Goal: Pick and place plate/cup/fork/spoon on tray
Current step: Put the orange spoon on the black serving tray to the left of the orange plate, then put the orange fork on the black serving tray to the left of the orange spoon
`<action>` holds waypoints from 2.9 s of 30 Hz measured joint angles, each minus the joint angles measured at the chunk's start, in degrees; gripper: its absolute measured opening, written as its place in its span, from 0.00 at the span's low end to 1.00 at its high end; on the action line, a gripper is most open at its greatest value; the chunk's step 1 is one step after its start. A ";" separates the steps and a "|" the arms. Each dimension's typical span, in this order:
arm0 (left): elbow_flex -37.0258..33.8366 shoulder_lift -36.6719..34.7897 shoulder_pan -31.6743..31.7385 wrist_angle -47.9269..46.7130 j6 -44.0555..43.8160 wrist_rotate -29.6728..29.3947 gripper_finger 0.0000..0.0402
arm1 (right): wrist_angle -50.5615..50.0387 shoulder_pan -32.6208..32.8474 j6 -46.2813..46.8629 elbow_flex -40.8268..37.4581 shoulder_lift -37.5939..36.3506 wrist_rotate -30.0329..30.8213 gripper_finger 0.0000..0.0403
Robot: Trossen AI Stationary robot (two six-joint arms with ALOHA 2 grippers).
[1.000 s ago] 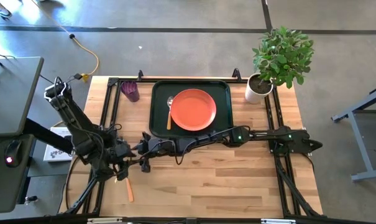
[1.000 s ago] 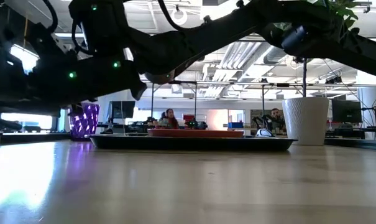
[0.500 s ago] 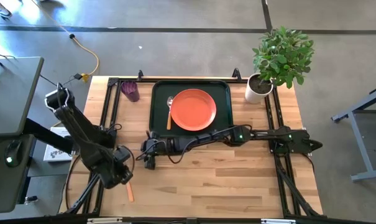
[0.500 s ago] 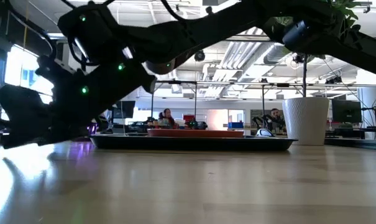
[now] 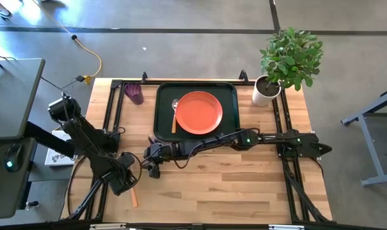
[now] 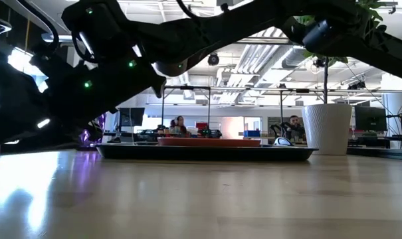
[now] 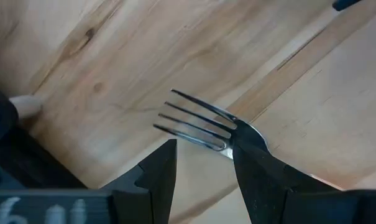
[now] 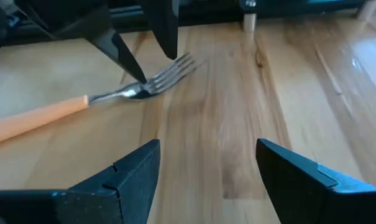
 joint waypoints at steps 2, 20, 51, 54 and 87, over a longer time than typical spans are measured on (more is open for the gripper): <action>-0.16 -0.61 0.02 -0.60 -1.22 0.28 0.37 | 0.46 -0.02 -0.03 0.00 0.00 -0.22 0.64; -6.03 -1.04 0.91 8.57 -5.09 -9.88 0.23 | 1.63 -0.09 0.53 0.00 0.00 -5.61 0.64; 2.89 1.84 -3.50 5.54 -4.06 -7.73 0.17 | -28.03 5.99 -5.04 -0.02 -5.94 -7.41 0.64; 2.17 4.22 -4.20 7.32 -5.12 -5.81 0.22 | -28.59 6.63 -5.45 -0.02 -6.24 -7.99 0.64; 5.32 8.62 -9.10 6.92 -8.55 -32.84 0.02 | 14.39 4.80 8.38 -42.80 -29.76 1.03 0.64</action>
